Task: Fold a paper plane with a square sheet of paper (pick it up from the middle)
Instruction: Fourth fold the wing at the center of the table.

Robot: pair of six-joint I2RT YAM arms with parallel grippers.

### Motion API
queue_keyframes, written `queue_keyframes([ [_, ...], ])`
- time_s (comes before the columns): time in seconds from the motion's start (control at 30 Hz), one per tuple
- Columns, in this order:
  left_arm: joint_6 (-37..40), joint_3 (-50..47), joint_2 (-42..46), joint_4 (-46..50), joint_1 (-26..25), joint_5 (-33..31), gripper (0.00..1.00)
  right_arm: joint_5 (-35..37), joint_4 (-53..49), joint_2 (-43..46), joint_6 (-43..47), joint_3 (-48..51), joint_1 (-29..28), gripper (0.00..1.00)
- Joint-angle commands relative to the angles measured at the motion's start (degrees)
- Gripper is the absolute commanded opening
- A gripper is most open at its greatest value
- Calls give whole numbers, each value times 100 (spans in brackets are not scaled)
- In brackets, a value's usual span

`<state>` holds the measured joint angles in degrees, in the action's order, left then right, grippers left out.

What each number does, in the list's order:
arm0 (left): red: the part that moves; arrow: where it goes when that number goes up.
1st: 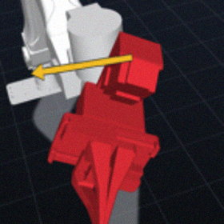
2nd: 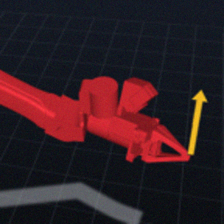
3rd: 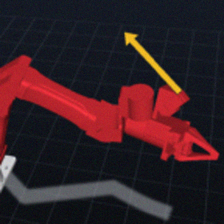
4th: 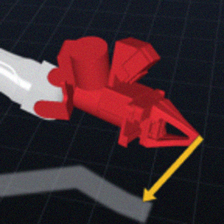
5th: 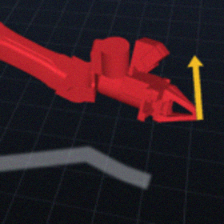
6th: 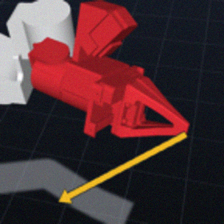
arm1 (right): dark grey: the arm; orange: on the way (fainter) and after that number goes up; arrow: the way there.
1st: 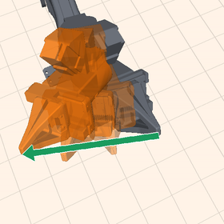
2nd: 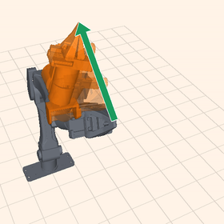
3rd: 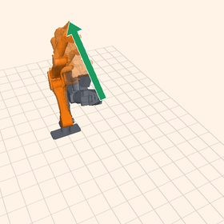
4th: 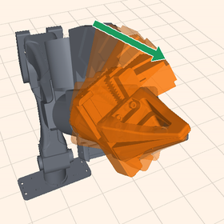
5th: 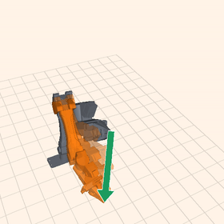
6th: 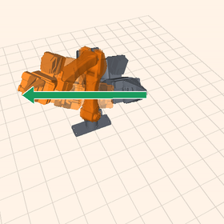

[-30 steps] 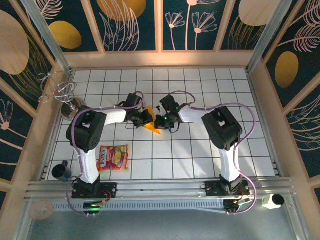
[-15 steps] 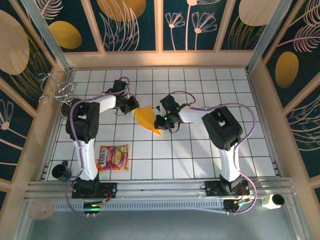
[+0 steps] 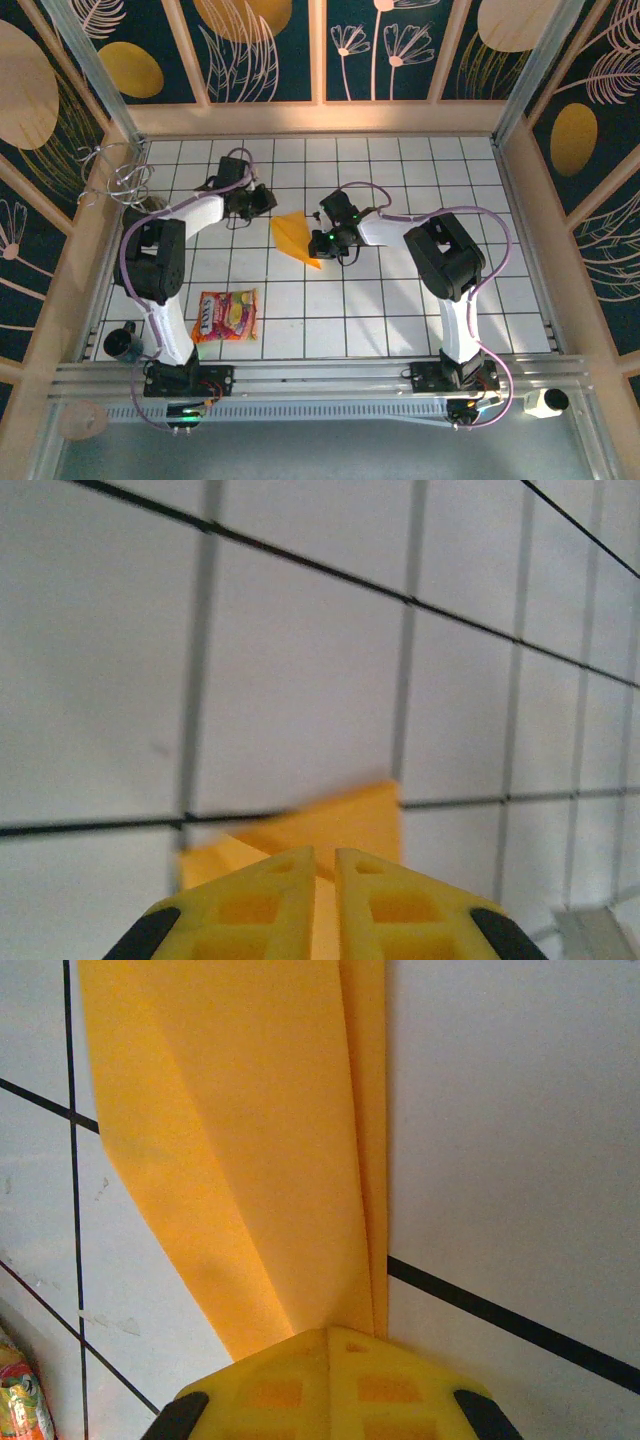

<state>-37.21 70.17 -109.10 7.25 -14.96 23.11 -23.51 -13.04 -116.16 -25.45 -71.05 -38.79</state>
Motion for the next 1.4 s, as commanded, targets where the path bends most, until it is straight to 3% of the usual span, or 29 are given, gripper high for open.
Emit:
queue_keyframes([
  [0.0, -317, -299, -33, -361, -369, 367, 14, 798, -1094, -550, 84, 366, 34, 1],
  [0.27, -383, -294, -546, -235, -534, 135, 11, 492, -872, -402, 85, 270, 87, 1],
  [0.63, -413, -248, -928, 226, -543, -659, 10, -764, 241, 197, -206, -451, 271, 2],
  [1.13, -490, -155, -1107, 495, -543, -897, 10, -576, -356, -764, -168, -1283, 193, 0],
  [1.37, -479, -159, -1207, 623, -545, -1007, 10, -548, -588, -853, 57, -1190, 171, 0],
])
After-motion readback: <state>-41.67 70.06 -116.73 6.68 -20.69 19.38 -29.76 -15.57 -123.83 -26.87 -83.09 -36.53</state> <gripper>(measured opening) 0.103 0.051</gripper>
